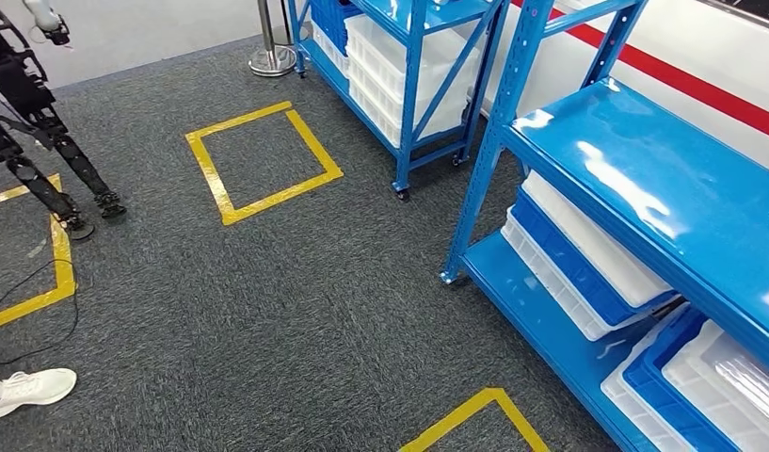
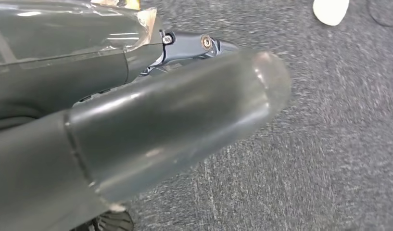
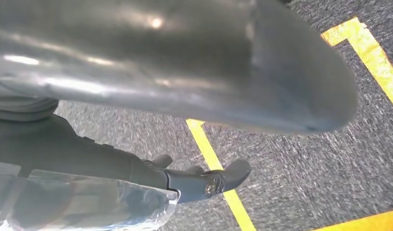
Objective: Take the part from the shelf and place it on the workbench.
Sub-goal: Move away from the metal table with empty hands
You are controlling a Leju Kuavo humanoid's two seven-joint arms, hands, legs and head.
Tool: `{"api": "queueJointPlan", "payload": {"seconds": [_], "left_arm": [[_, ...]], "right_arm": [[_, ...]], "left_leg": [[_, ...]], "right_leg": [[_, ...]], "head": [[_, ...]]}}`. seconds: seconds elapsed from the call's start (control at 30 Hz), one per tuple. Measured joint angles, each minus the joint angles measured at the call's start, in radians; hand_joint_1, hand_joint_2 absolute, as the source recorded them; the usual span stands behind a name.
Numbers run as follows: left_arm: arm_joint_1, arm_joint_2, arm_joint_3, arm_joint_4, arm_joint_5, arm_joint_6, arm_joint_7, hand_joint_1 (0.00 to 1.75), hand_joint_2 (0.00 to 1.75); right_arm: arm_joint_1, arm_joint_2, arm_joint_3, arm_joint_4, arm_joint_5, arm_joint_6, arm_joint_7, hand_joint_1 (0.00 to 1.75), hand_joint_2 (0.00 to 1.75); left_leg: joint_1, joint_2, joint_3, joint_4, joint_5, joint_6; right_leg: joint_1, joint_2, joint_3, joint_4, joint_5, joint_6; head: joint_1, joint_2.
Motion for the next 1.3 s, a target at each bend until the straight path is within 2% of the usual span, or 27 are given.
{"api": "queueJointPlan", "payload": {"seconds": [0.07,0.1,0.13,0.2,0.27,0.3,0.33,0.37,0.43,0.5,0.53,0.57,0.6,0.63,0.67,0.73,0.8,0.87,0.93,1.0,1.07,1.1,1.13,1.17,1.2,1.23,1.3], "left_arm": [[0.0,0.002,0.0,0.002,0.0,0.0,0.0,0.0,0.0],[-0.001,0.002,0.0,0.002,0.0,0.0,0.0,0.0,0.0],[-0.001,0.002,0.0,0.003,0.0,0.0,0.0,0.0,0.0],[-0.003,0.004,0.0,0.003,0.0,0.0,0.0,0.0,0.0],[-0.005,0.006,0.0,0.003,0.0,0.0,0.0,0.0,0.0],[-0.006,0.008,0.0,0.003,0.0,0.0,0.0,0.0,0.0],[-0.009,0.008,0.0,0.003,-0.001,0.0,0.0,0.0,0.0],[-0.012,0.008,0.0,0.004,-0.001,-0.001,0.0,0.0,0.0],[-0.016,0.008,0.0,0.005,-0.002,-0.003,0.0,0.0,0.0],[-0.014,0.008,0.0,0.008,-0.003,-0.004,0.0,0.0,0.0],[-0.012,0.009,0.0,0.01,-0.003,-0.004,0.0,0.0,0.0],[-0.01,0.009,0.0,0.011,-0.003,-0.004,0.0,0.0,0.0],[-0.01,0.01,0.0,0.012,-0.003,-0.004,0.0,0.0,0.0],[-0.01,0.01,0.0,0.013,-0.003,-0.004,0.0,0.0,0.0],[-0.011,0.01,0.0,0.013,-0.003,-0.004,0.0,0.0,0.0],[-0.013,0.01,0.0,0.014,-0.003,-0.003,0.0,0.0,0.0],[-0.015,0.011,-0.001,0.017,-0.003,-0.002,0.0,0.0,0.0],[-0.02,0.012,0.0,0.018,-0.002,0.0,0.0,0.0,0.0],[-0.027,0.012,0.0,0.019,-0.002,0.001,0.0,0.0,0.0],[-0.027,0.013,0.0,0.02,-0.002,0.001,0.0,0.0,0.0],[-0.025,0.013,0.0,0.021,-0.002,0.001,0.0,0.0,0.0],[-0.025,0.014,0.0,0.021,-0.002,0.001,0.0,0.0,0.0],[-0.025,0.014,0.0,0.022,-0.002,0.001,0.0,0.0,0.0],[-0.026,0.014,0.0,0.022,-0.002,0.001,0.0,0.0,0.0],[-0.026,0.013,0.0,0.022,-0.002,0.001,0.0,0.0,0.0],[-0.027,0.014,0.0,0.023,-0.002,0.001,0.0,0.0,0.0],[-0.029,0.016,0.0,0.024,-0.002,0.001,0.0,0.0,0.0]], "right_arm": [[0.0,0.0,-0.002,0.0,0.0,0.002,0.0,0.0,0.0],[0.0,0.0,-0.003,0.0,0.0,0.002,0.0,0.0,0.0],[0.001,-0.001,-0.004,0.0,0.0,0.002,0.0,0.0,0.0],[0.0,-0.001,-0.004,0.0,0.002,0.002,0.001,0.0,0.0],[-0.005,0.0,-0.004,0.0,0.005,0.002,0.002,0.0,0.0],[-0.006,0.0,-0.004,0.0,0.006,0.002,0.003,0.0,0.0],[-0.006,0.0,-0.004,0.0,0.007,0.002,0.004,0.0,0.0],[-0.005,0.0,-0.004,0.0,0.008,0.002,0.005,0.0,0.0],[-0.004,-0.001,-0.004,0.0,0.008,0.002,0.008,0.0,0.0],[-0.008,-0.002,-0.005,0.0,0.008,0.001,0.01,0.0,0.0],[-0.01,-0.001,-0.005,0.0,0.008,0.001,0.011,0.0,0.0],[-0.011,-0.001,-0.005,0.0,0.009,0.001,0.012,0.0,0.0],[-0.011,0.0,-0.005,0.0,0.009,0.001,0.013,0.0,0.0],[-0.011,0.0,-0.005,0.0,0.009,0.001,0.015,0.0,0.0],[-0.011,0.0,-0.005,0.0,0.009,0.001,0.016,0.0,0.0],[-0.013,0.0,-0.005,0.0,0.009,0.001,0.017,0.0,0.0],[-0.017,0.001,-0.005,0.0,0.012,0.001,0.018,0.0,0.0],[-0.018,0.001,-0.005,0.0,0.014,0.001,0.021,0.0,0.0],[-0.018,0.0,-0.005,0.0,0.016,0.001,0.024,0.0,0.0],[-0.023,0.0,-0.005,0.0,0.016,0.001,0.025,0.0,0.0],[-0.025,0.0,-0.005,0.0,0.017,0.001,0.025,0.0,0.0],[-0.023,0.0,-0.005,0.0,0.017,0.001,0.025,0.0,0.0],[-0.021,0.0,-0.005,0.0,0.017,0.001,0.026,0.0,0.0],[-0.02,-0.001,-0.005,0.0,0.017,0.001,0.026,0.0,0.0],[-0.02,-0.001,-0.005,0.0,0.017,0.001,0.027,0.0,0.0],[-0.021,-0.001,-0.005,0.0,0.017,0.001,0.027,0.0,0.0],[-0.025,0.001,-0.005,0.0,0.017,0.001,0.028,0.0,0.0]], "left_leg": [[-0.002,0.029,-0.001,0.0,-0.001,0.001],[-0.002,0.042,-0.001,0.0,-0.002,0.0],[-0.001,0.054,0.001,0.001,-0.003,-0.002],[-0.002,0.077,0.006,0.001,-0.009,-0.011],[-0.005,0.096,0.012,0.002,-0.016,-0.025],[-0.006,0.104,0.016,0.002,-0.018,-0.032],[-0.003,0.113,0.02,0.001,-0.02,-0.039],[0.002,0.113,0.022,0.003,-0.023,-0.046],[0.01,0.076,0.011,0.039,-0.053,-0.055],[0.012,0.021,-0.038,0.148,-0.118,-0.056],[0.012,0.006,-0.068,0.209,-0.145,-0.055],[0.011,-0.001,-0.092,0.254,-0.158,-0.054],[0.011,-0.005,-0.1,0.264,-0.149,-0.052],[0.011,-0.008,-0.093,0.239,-0.122,-0.05],[0.011,-0.019,-0.07,0.185,-0.084,-0.046],[0.012,-0.071,-0.018,0.068,-0.028,-0.039],[0.007,-0.1,0.002,0.017,-0.017,-0.033],[0.002,-0.077,0.006,0.005,-0.01,-0.023],[0.002,-0.051,0.013,-0.012,0.001,-0.008],[0.0,-0.019,0.016,-0.021,0.007,-0.001],[-0.003,0.015,0.014,-0.021,0.006,0.0],[-0.003,0.03,0.013,-0.021,0.006,0.0],[-0.003,0.044,0.013,-0.021,0.005,-0.001],[-0.002,0.056,0.015,-0.02,0.003,-0.004],[-0.001,0.068,0.018,-0.019,0.0,-0.009],[-0.003,0.079,0.021,-0.017,-0.005,-0.016],[-0.006,0.098,0.027,-0.016,-0.013,-0.031]], "right_leg": [[-0.006,-0.011,-0.048,0.095,-0.029,0.005],[-0.009,-0.015,-0.045,0.092,-0.022,0.012],[-0.012,-0.021,-0.021,0.052,-0.003,0.021],[-0.016,-0.06,0.054,-0.082,0.041,0.034],[-0.012,-0.089,0.099,-0.161,0.062,0.027],[-0.007,-0.089,0.098,-0.167,0.062,0.02],[-0.004,-0.077,0.097,-0.168,0.064,0.012],[-0.008,-0.065,0.097,-0.17,0.065,0.004],[-0.013,-0.046,0.102,-0.174,0.069,-0.012],[-0.011,-0.025,0.103,-0.175,0.072,-0.025],[-0.008,-0.012,0.102,-0.175,0.073,-0.029],[-0.004,0.002,0.102,-0.175,0.074,-0.03],[-0.002,0.017,0.102,-0.174,0.074,-0.031],[-0.001,0.031,0.103,-0.174,0.075,-0.031],[0.0,0.044,0.105,-0.173,0.075,-0.031],[0.003,0.069,0.105,-0.171,0.076,-0.027],[0.001,0.091,0.097,-0.171,0.081,-0.016],[-0.004,0.105,0.087,-0.172,0.088,-0.002],[-0.003,0.064,0.065,-0.143,0.076,0.001],[-0.003,0.007,0.011,-0.044,0.03,-0.003],[-0.009,-0.009,-0.049,0.074,-0.013,0.0],[-0.012,-0.012,-0.059,0.099,-0.018,0.007],[-0.016,-0.016,-0.05,0.087,-0.008,0.016],[-0.02,-0.024,-0.02,0.037,0.012,0.026],[-0.025,-0.043,0.021,-0.034,0.035,0.036],[-0.025,-0.067,0.061,-0.099,0.053,0.04],[-0.021,-0.093,0.103,-0.17,0.067,0.032]], "head": [[0.001,0.0],[0.002,0.0],[0.002,0.0],[0.002,0.0],[-0.002,0.0],[-0.004,0.0],[-0.006,0.0],[-0.007,0.0],[-0.009,0.0],[-0.011,0.0],[-0.012,0.0],[-0.011,0.0],[-0.011,0.0],[-0.011,0.0],[-0.011,0.0],[-0.011,0.0],[-0.01,0.0],[-0.011,0.0],[-0.008,0.0],[-0.003,0.0],[-0.002,0.0],[-0.002,0.0],[-0.001,0.0],[-0.001,0.0],[-0.001,0.0],[-0.001,0.0],[-0.007,0.0]]}}
